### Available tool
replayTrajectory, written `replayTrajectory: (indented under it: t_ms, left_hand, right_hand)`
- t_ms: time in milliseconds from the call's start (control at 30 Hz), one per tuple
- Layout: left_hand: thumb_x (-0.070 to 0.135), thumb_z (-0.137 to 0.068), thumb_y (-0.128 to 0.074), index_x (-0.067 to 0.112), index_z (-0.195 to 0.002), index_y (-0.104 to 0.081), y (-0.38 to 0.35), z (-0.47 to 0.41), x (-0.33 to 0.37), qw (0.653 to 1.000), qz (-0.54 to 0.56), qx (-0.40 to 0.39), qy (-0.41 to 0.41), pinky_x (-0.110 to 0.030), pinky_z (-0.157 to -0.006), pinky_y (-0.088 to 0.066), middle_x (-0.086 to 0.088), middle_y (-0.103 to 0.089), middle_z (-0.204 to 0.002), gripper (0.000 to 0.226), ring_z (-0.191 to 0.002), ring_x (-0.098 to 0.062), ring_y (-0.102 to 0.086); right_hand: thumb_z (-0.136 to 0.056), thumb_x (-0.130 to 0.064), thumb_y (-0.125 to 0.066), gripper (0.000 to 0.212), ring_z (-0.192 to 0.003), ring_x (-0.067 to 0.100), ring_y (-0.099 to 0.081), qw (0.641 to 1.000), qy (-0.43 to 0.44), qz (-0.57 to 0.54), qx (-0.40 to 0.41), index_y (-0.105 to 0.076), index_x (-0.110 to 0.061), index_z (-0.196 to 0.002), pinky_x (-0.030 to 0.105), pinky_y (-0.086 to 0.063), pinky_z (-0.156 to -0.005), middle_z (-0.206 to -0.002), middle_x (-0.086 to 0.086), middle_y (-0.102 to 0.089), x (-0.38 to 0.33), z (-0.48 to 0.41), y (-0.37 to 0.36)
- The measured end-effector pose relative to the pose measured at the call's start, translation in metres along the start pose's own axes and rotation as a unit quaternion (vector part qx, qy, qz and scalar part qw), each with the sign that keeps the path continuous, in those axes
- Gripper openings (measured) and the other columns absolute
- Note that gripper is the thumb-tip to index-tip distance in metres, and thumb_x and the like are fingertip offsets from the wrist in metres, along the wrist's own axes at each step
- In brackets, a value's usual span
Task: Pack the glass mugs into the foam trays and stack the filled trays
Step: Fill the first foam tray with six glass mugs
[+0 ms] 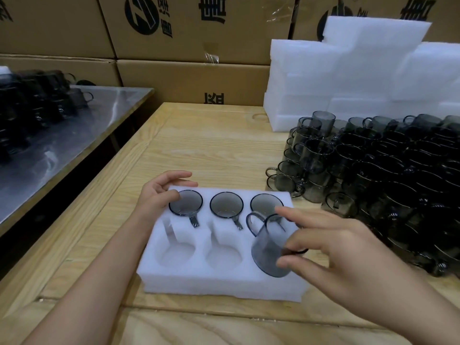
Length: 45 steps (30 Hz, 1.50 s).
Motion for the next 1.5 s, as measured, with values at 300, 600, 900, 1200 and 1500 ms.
replayTrajectory:
  t_ms: [300,600,900,1200,1500]
  left_hand:
    - [-0.003,-0.055,-0.048,0.01,-0.095,-0.067,0.003,-0.002,-0.003,1.0,0.0,-0.007,0.002,-0.022,-0.06,-0.056,-0.004,-0.075,-0.084,0.046,-0.071,-0.015,-0.07]
    - [-0.001,-0.056,-0.048,0.016,-0.09,-0.072,0.004,0.0,-0.002,1.0,-0.015,-0.015,0.015,-0.024,-0.06,-0.056,-0.006,-0.075,-0.09,0.045,-0.073,-0.018,-0.07]
    - [0.001,-0.059,-0.049,0.016,-0.089,-0.073,0.004,0.002,-0.002,1.0,-0.016,-0.005,0.025,-0.024,-0.06,-0.055,-0.008,-0.074,-0.095,0.041,-0.076,-0.019,-0.07]
    - [0.001,-0.06,-0.049,0.01,-0.096,-0.069,0.002,0.005,0.001,0.999,-0.03,-0.015,0.028,-0.024,-0.06,-0.055,-0.009,-0.074,-0.097,0.042,-0.077,-0.02,-0.07]
    - [0.0,-0.09,-0.05,0.025,-0.105,-0.065,0.002,0.006,0.021,0.951,-0.306,-0.043,0.029,-0.015,-0.07,-0.049,0.002,-0.068,-0.104,0.033,-0.087,-0.003,-0.065]
  right_hand:
    - [-0.092,-0.048,-0.043,0.026,-0.127,0.01,-0.029,0.989,-0.061,0.112,-0.078,-0.061,-0.03,-0.096,0.02,-0.027,-0.101,-0.136,-0.012,-0.039,-0.009,-0.011,-0.011]
    - [-0.069,-0.034,-0.064,0.014,-0.081,0.028,-0.063,0.976,0.004,0.215,-0.025,-0.067,-0.023,-0.06,0.028,-0.052,-0.066,-0.088,0.005,-0.067,-0.018,-0.02,-0.019]
    - [-0.086,-0.031,-0.05,0.035,-0.091,0.029,-0.063,0.982,0.064,0.122,0.127,-0.07,-0.01,-0.067,0.028,-0.048,-0.079,-0.107,0.012,-0.068,0.001,0.0,-0.028]
    - [-0.089,-0.031,-0.052,0.035,-0.097,0.025,-0.055,0.972,0.089,0.139,0.166,-0.066,-0.009,-0.065,0.024,-0.043,-0.076,-0.119,0.014,-0.063,0.006,0.013,-0.045]
    - [-0.086,-0.037,-0.051,0.037,-0.086,0.03,-0.064,0.98,0.093,0.121,0.128,-0.069,-0.012,-0.067,0.028,-0.05,-0.077,-0.11,0.013,-0.067,0.017,0.01,-0.041]
Point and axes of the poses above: each hand's wrist, its own z-axis away from the middle knuckle, its own y-axis out of the back of the hand, x = y × z, the point moved 5 cm from there along -z, towards the middle knuckle
